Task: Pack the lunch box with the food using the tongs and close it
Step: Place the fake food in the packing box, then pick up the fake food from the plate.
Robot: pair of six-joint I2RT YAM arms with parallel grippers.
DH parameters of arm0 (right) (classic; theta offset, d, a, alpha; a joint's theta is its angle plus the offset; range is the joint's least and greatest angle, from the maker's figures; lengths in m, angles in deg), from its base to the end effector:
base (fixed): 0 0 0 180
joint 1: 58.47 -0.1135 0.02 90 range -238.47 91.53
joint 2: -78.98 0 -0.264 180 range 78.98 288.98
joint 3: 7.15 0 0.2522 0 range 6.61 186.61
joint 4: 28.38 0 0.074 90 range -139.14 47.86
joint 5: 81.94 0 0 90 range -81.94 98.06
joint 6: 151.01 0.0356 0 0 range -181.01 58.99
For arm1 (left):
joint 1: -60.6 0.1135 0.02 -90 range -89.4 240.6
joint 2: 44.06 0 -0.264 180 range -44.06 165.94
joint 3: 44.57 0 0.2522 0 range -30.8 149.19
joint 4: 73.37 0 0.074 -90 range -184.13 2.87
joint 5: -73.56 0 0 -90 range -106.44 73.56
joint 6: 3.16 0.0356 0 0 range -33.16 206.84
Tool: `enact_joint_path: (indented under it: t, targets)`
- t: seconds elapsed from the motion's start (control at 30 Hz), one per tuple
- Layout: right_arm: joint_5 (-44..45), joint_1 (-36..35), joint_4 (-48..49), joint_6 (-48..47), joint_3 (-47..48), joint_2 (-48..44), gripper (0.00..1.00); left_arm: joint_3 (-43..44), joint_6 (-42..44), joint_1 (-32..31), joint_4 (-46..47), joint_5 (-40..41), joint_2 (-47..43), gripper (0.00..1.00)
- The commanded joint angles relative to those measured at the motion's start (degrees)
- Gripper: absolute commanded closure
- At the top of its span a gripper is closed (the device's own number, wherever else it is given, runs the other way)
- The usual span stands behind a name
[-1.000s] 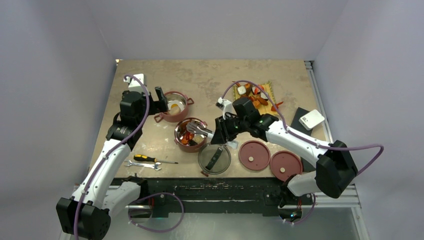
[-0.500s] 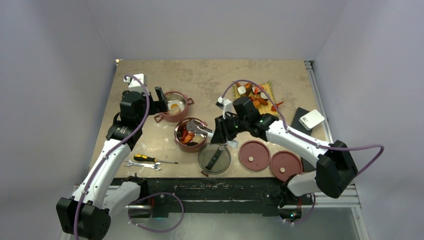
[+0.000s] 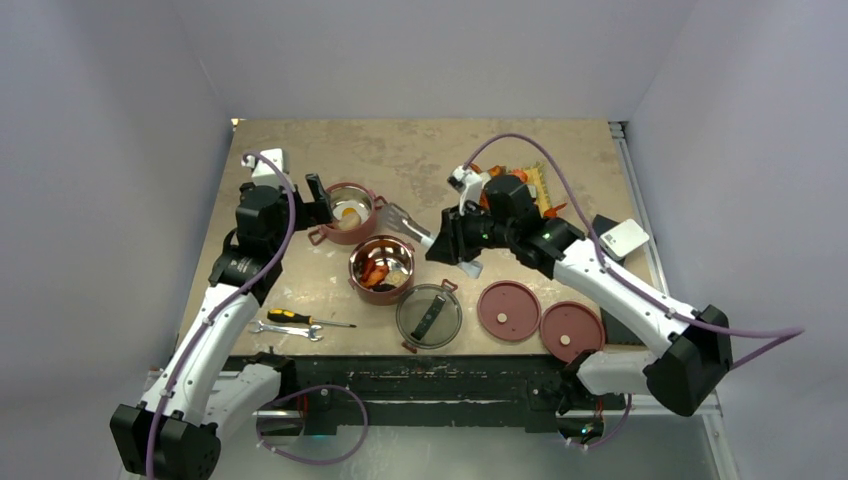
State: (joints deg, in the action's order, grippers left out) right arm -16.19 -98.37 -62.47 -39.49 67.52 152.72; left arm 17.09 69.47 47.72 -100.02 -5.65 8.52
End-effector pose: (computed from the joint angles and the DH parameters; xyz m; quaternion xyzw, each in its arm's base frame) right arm 0.2111 0.1956 0.3128 -0.2360 0.8329 0.3965 0.3057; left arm 0.2086 -0.0409 0.3301 -0.0870 0.8004 -0.0802 0.5876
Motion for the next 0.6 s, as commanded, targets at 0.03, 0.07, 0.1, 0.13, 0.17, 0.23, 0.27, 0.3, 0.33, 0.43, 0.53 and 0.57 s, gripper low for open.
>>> enact_joint_path:
  t: [0.03, 0.07, 0.1, 0.13, 0.17, 0.23, 0.27, 0.3, 0.33, 0.43, 0.53, 0.57]
  targets:
    - [5.1, 7.9, -5.7, 1.2, 4.4, -2.5, 0.63, 0.0, 0.0, -0.1, 2.1, 0.3, -0.4, 0.01]
    - [5.5, 10.5, -6.6, 1.4, 4.1, -2.8, 0.63, 0.1, 0.0, -0.1, 2.1, 0.3, -0.5, 0.01]
    - [6.3, 12.9, -7.5, 1.5, 3.8, -3.1, 0.61, 0.0, 0.0, -0.1, 2.0, 0.2, -0.5, 0.01]
    - [8.0, 15.3, -8.8, 1.2, 3.8, -3.4, 0.61, 0.1, 0.0, -0.1, 2.0, 0.2, -0.4, 0.01]
    - [10.0, 17.2, -10.3, 0.8, 3.8, -3.4, 0.61, 0.1, 0.0, -0.1, 1.9, 0.0, -0.3, 0.01]
    - [13.6, 21.0, -12.3, 0.1, 3.7, -3.5, 0.6, 0.2, 0.0, -0.1, 1.9, -0.2, -0.2, 0.01]
    - [14.8, 23.1, -13.0, -0.4, 3.3, -3.4, 0.59, 0.2, 0.0, -0.1, 1.9, -0.3, -0.1, 0.01]
    - [16.1, 25.1, -13.5, -1.0, 2.9, -3.4, 0.59, 0.2, 0.1, -0.1, 1.9, -0.5, 0.0, 0.01]
    - [17.7, 27.0, -13.9, -1.6, 2.5, -3.2, 0.59, 0.3, 0.1, -0.1, 1.8, -0.8, 0.1, 0.01]
    - [22.0, 31.0, -13.8, -2.1, 0.9, -2.9, 0.58, 0.4, 0.0, -0.1, 1.8, -1.2, 0.3, 0.01]
    - [24.5, 32.0, -13.2, -1.9, -0.4, -2.2, 0.57, 0.5, 0.0, -0.1, 1.8, -1.6, 0.4, 0.01]
    - [25.5, 32.2, -13.0, -1.7, -0.8, -1.7, 0.57, 0.5, 0.0, -0.1, 1.8, -1.7, 0.5, 0.01]
